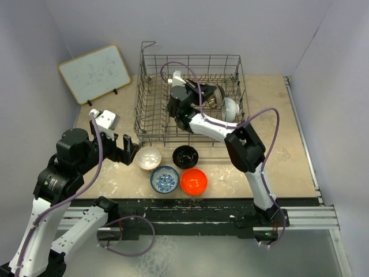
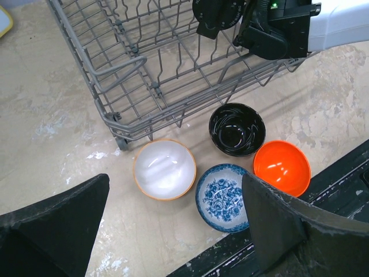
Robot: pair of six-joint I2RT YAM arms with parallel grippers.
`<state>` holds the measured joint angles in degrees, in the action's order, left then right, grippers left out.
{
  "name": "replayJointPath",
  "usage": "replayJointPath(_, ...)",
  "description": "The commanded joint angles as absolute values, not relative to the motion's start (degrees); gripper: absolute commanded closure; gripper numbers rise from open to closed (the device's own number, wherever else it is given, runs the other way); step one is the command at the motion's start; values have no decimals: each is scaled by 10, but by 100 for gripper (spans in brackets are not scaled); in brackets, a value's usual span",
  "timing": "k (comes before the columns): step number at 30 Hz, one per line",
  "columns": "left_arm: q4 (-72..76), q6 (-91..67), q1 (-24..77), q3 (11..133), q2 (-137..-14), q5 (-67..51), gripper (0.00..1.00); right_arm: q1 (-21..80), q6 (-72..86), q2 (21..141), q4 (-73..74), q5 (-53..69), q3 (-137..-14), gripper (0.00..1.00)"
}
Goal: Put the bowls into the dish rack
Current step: Place the bowl in the dish rack.
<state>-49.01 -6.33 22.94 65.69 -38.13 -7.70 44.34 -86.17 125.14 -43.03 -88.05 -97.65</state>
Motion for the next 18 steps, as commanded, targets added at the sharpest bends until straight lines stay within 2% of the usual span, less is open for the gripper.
replayJointPath(1,-481,-49,227,658,-374,-88,1,444,-905,1227,-494,-912,-981,100)
replayJointPath(8,-474,-47,228,649,-380,-139,1,441,-904,1237,-503,-916,-950,100)
replayJointPath(18,-473,-43,243,651,-384,-143,1,430,-904,1281,-501,-912,-951,100)
